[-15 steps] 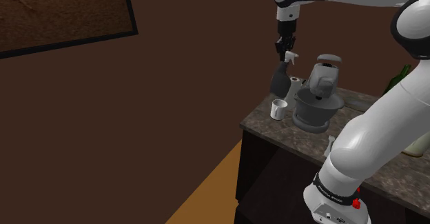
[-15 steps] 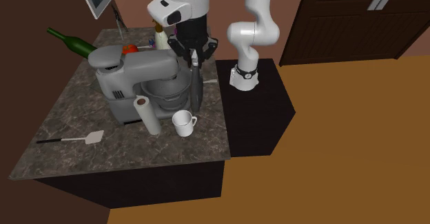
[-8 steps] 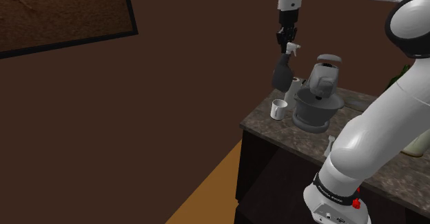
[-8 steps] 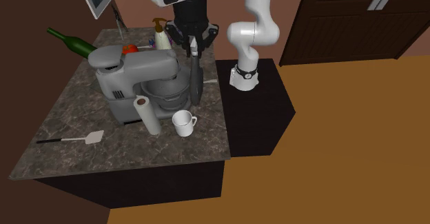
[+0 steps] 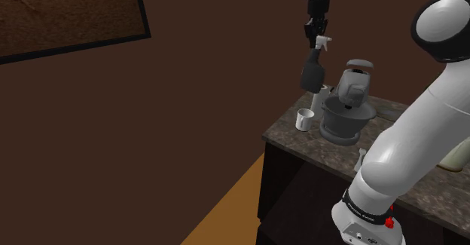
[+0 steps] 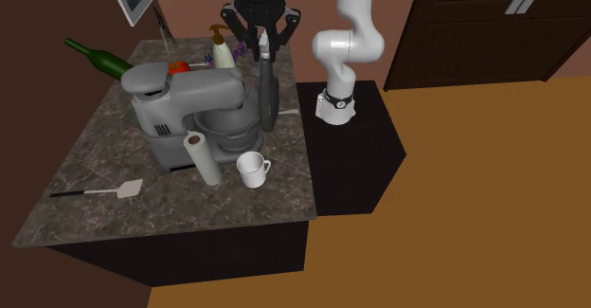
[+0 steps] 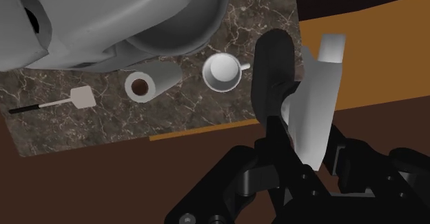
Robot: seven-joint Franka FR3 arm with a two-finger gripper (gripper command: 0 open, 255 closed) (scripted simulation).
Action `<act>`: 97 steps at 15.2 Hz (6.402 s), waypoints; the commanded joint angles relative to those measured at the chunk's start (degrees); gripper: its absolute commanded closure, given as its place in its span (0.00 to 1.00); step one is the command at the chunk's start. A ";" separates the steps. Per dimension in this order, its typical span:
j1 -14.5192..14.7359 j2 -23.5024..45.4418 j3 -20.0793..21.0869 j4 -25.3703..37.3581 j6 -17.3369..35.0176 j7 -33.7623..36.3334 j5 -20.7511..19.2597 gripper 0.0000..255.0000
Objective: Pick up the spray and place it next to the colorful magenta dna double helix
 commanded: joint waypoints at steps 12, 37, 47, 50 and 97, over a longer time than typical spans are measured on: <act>-0.65 -4.65 -0.01 3.13 -7.26 -2.09 -2.29 1.00; -10.10 -44.67 -1.42 -17.10 -22.21 -17.88 -21.73 1.00; -12.44 -53.76 -4.36 -13.68 -30.25 -31.40 -33.78 1.00; -12.78 -55.65 -5.35 -11.62 -32.31 -36.35 -38.18 1.00; -21.17 -78.63 -19.77 -18.10 -27.80 -66.65 -70.43 1.00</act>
